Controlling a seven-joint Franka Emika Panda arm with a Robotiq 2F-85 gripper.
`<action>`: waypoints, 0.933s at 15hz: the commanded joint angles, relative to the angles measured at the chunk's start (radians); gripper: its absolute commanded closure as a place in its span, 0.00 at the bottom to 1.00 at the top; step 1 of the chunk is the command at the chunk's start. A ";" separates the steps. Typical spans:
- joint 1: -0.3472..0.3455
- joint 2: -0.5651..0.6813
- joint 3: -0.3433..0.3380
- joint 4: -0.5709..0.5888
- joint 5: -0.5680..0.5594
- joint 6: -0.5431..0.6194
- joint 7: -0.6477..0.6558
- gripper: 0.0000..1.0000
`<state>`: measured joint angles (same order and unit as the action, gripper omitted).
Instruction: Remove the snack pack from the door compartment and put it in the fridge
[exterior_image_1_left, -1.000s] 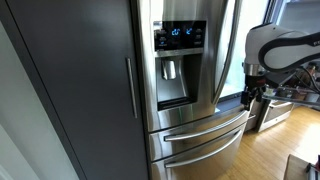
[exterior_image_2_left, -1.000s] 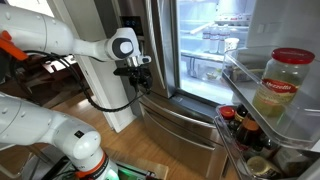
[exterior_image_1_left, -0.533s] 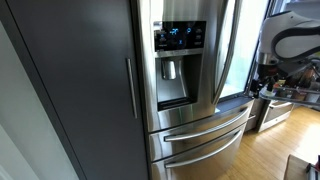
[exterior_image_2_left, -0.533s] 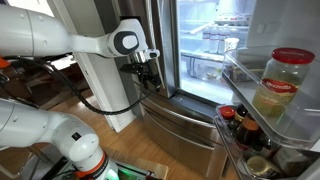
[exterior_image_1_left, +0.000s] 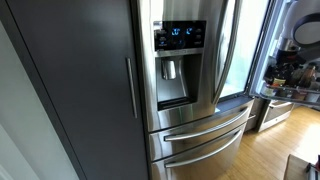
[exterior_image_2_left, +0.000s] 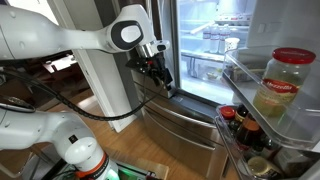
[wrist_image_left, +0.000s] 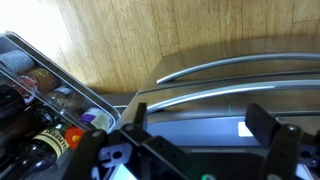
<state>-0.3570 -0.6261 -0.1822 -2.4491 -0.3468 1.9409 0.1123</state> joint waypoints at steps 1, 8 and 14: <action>0.010 0.004 -0.003 0.003 -0.004 -0.004 0.005 0.00; -0.103 0.019 -0.093 0.138 -0.172 0.190 -0.013 0.00; -0.146 0.037 -0.123 0.179 -0.179 0.338 -0.015 0.00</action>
<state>-0.4932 -0.5922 -0.3122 -2.2726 -0.5337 2.2786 0.1034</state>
